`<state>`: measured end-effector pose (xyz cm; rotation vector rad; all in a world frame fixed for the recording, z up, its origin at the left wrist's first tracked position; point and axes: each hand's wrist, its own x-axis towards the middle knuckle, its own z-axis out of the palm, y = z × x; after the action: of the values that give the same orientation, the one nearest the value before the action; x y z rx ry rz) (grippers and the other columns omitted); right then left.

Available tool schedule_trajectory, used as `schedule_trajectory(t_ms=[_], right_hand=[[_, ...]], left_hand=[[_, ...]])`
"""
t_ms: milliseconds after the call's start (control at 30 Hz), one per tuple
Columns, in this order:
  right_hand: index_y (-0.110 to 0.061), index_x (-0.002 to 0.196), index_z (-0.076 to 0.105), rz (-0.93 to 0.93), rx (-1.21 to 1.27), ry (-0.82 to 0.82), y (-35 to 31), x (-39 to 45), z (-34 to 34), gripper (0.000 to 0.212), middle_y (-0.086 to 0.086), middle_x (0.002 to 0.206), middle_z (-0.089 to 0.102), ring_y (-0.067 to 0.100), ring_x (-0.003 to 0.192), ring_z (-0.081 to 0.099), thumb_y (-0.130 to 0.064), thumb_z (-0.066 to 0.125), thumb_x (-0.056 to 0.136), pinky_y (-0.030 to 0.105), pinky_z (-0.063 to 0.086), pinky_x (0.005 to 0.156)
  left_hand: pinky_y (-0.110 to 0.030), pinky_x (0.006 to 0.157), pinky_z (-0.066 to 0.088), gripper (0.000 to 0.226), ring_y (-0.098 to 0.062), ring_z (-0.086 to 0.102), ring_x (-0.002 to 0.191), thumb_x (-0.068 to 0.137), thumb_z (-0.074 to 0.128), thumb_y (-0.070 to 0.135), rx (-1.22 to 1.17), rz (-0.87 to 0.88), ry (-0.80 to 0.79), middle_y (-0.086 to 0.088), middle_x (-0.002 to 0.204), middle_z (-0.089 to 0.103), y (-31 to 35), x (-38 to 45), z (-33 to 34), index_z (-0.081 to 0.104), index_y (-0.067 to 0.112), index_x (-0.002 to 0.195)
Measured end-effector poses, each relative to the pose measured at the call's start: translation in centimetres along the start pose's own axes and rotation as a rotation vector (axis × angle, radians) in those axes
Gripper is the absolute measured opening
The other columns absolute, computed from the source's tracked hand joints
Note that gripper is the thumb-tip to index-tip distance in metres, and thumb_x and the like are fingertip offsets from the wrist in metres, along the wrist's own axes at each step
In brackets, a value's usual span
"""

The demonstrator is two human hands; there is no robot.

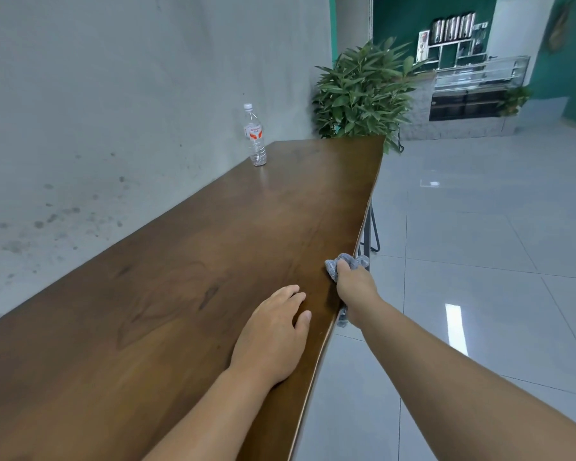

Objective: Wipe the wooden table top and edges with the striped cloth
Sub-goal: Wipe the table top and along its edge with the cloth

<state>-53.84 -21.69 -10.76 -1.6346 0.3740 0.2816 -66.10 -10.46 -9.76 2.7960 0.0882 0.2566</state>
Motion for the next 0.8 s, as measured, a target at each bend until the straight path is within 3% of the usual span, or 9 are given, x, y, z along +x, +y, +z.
schedule_trajectory(t_ms=[367,500,733,800], right_hand=[[-0.016,0.144,0.039,-0.015,-0.046,-0.015,3.3,-3.9,0.5,0.052,0.01,0.131,0.053,0.027,0.114,0.052,-0.046,0.034,0.102,0.04,0.047,0.091],[-0.012,0.145,0.039,-0.027,-0.074,0.01,1.9,-2.2,0.4,0.056,0.012,0.135,0.052,0.03,0.119,0.051,-0.045,0.037,0.1,0.044,0.045,0.1],[-0.011,0.144,0.039,-0.019,-0.036,0.031,1.1,-1.8,0.3,0.056,0.013,0.133,0.052,0.029,0.115,0.052,-0.045,0.038,0.1,0.04,0.045,0.089],[-0.012,0.146,0.037,-0.012,-0.033,0.032,1.6,-2.7,0.4,0.057,0.012,0.137,0.05,0.03,0.118,0.051,-0.046,0.037,0.1,0.041,0.045,0.093]], left_hand=[[-0.021,0.115,0.019,0.05,0.001,0.017,0.142,0.101,0.032,0.046,-0.006,0.037,-0.014,0.02,0.155,0.021,-0.8,-2.6,-0.8,0.027,0.034,0.149],[-0.02,0.113,0.019,0.048,0.001,0.019,0.142,0.101,0.032,0.046,-0.017,0.027,0.006,0.02,0.155,0.022,-0.8,-2.4,-0.6,0.029,0.035,0.148],[-0.023,0.115,0.02,0.048,-0.001,0.019,0.142,0.101,0.031,0.043,-0.021,0.016,-0.012,0.019,0.155,0.023,-0.7,-2.5,-0.7,0.031,0.033,0.148],[-0.023,0.115,0.019,0.048,-0.001,0.018,0.142,0.102,0.031,0.043,-0.014,0.026,-0.023,0.018,0.156,0.022,-0.6,-2.7,-0.9,0.03,0.032,0.148]])
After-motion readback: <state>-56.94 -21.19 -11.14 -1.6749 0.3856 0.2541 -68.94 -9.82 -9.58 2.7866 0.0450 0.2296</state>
